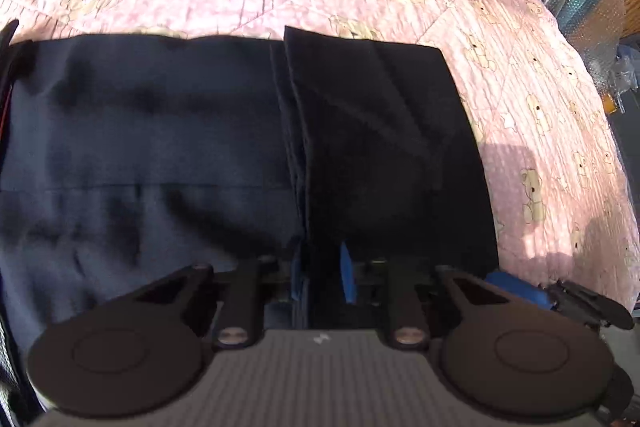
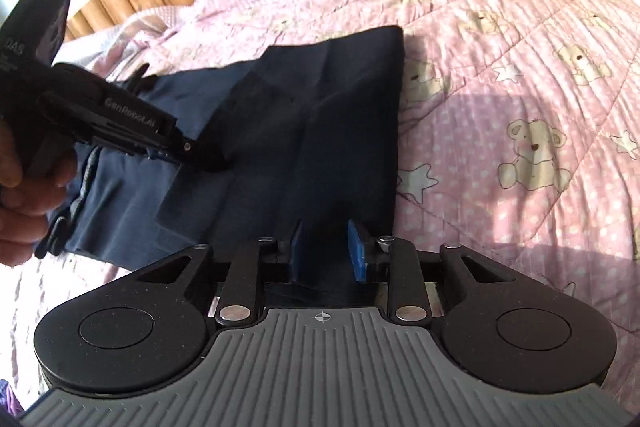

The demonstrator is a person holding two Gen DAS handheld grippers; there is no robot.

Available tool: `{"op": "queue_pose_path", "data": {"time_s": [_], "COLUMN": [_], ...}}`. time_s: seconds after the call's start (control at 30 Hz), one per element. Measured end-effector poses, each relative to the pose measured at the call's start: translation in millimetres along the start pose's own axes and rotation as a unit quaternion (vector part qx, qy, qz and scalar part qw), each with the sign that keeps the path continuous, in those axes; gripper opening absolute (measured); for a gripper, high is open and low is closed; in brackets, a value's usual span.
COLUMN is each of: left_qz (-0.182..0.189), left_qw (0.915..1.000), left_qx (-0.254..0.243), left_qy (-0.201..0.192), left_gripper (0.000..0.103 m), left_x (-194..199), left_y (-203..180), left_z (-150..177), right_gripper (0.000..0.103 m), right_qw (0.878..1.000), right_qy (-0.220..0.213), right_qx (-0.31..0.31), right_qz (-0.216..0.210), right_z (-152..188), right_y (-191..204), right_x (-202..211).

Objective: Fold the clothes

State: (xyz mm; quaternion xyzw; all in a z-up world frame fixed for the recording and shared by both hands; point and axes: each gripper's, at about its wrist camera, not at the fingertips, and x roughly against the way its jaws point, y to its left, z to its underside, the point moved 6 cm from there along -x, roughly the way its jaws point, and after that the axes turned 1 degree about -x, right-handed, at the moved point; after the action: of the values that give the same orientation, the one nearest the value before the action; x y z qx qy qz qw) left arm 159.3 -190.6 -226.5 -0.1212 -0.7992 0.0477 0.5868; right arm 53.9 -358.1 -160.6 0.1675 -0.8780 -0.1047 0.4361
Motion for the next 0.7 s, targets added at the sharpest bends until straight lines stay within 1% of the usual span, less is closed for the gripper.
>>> {"op": "queue_pose_path", "data": {"time_s": [0.03, 0.13, 0.23, 0.3, 0.33, 0.37, 0.4, 0.43, 0.53, 0.6, 0.63, 0.7], "left_qz": [0.0, 0.001, 0.005, 0.009, 0.011, 0.012, 0.014, 0.016, 0.021, 0.024, 0.026, 0.03], "left_qw": [1.0, 1.0, 0.9999, 0.9996, 0.9993, 0.9991, 0.9988, 0.9985, 0.9972, 0.9961, 0.9955, 0.9942], "left_qx": [0.0, 0.0, -0.016, -0.028, -0.035, -0.041, -0.047, -0.053, -0.072, -0.084, -0.09, -0.103], "left_qy": [0.001, 0.003, 0.001, 0.0, -0.001, -0.002, -0.003, -0.004, -0.007, -0.009, -0.009, -0.011], "left_gripper": [0.019, 0.018, 0.019, 0.032, 0.052, 0.064, 0.066, 0.069, 0.07, 0.071, 0.074, 0.074], "left_x": [0.4, 1.5, 4.8, 7.3, 8.5, 9.7, 10.9, 12.2, 15.9, 18.4, 19.6, 22.1], "left_y": [-1.0, -3.9, -19.2, -31.0, -36.9, -42.8, -48.7, -54.6, -72.3, -84.1, -90.0, -101.8], "left_z": [1.2, 4.7, -5.6, -14.2, -18.5, -22.8, -27.1, -31.3, -44.2, -52.7, -57.0, -65.5], "right_gripper": [0.048, 0.048, 0.048, 0.049, 0.048, 0.041, 0.008, 0.003, 0.002, 0.002, 0.002, 0.002], "right_qw": [1.0, 1.0, 0.999, 0.999, 0.999, 1.0, 1.0, 0.999, 0.995, 0.99, 0.986, 0.98], "right_qy": [-0.004, -0.005, -0.005, -0.002, -0.002, -0.001, 0.0, -0.007, -0.034, -0.05, -0.057, -0.069], "right_qx": [-0.004, -0.012, -0.027, -0.032, -0.025, -0.013, 0.001, 0.02, 0.075, 0.119, 0.142, 0.176], "right_qz": [0.005, 0.019, 0.023, 0.021, 0.019, 0.019, 0.019, 0.024, 0.048, 0.058, 0.06, 0.062], "right_z": [1.6, 4.8, 4.8, 5.5, 5.6, 5.9, 6.2, 5.5, -0.1, -3.4, -4.0, -4.9], "right_y": [-1.8, -8.0, -14.5, -16.7, -15.7, -13.1, -10.0, -6.2, 9.6, 25.4, 34.3, 51.7], "right_x": [1.4, 0.4, -0.8, -1.6, -2.6, -3.4, -4.1, -1.8, 9.4, 15.9, 18.0, 21.6]}}
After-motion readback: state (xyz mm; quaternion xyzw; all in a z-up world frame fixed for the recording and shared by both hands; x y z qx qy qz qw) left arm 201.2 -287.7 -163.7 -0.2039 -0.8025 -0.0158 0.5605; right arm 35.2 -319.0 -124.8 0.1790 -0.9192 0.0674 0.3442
